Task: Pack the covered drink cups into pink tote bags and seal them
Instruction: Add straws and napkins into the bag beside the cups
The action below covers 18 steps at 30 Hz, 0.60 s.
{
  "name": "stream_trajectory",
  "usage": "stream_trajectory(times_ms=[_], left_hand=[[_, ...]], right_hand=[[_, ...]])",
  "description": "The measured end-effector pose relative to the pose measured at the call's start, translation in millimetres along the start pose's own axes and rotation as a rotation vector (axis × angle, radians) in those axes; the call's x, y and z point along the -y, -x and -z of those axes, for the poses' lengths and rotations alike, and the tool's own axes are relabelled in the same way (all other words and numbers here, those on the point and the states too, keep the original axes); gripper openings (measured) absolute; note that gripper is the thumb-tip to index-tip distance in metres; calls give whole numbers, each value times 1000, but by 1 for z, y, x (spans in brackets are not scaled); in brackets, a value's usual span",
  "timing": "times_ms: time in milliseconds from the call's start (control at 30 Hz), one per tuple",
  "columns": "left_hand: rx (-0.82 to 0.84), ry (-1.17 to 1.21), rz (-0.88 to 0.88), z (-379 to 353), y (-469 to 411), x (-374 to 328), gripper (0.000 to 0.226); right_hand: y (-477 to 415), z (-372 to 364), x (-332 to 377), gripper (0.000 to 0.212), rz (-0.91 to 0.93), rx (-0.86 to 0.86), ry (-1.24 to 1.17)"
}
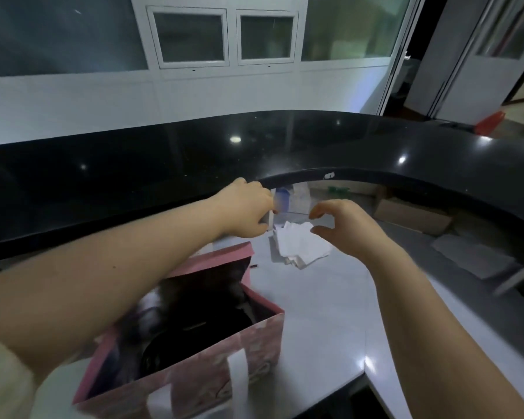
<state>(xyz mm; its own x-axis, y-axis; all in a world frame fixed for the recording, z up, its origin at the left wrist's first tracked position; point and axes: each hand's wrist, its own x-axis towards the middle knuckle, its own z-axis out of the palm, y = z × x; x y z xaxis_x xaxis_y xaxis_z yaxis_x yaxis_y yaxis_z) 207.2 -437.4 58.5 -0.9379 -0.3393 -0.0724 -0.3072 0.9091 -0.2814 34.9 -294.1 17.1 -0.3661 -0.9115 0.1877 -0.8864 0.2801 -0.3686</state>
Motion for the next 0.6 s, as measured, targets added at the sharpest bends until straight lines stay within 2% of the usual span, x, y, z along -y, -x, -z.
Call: stream_trajectory(times_ms=[267,500,600], left_hand=[[158,176,-9,-26,-78,-3,43],[358,74,-124,-70,-121,-6,44],[397,73,-148,-84,-135,-2,47]], right_hand=[[-41,-30,-63,23,27,113,-54],[-70,-78,-122,24,-182,224,-183],[-84,-99,-132,26,-209,265,-226]])
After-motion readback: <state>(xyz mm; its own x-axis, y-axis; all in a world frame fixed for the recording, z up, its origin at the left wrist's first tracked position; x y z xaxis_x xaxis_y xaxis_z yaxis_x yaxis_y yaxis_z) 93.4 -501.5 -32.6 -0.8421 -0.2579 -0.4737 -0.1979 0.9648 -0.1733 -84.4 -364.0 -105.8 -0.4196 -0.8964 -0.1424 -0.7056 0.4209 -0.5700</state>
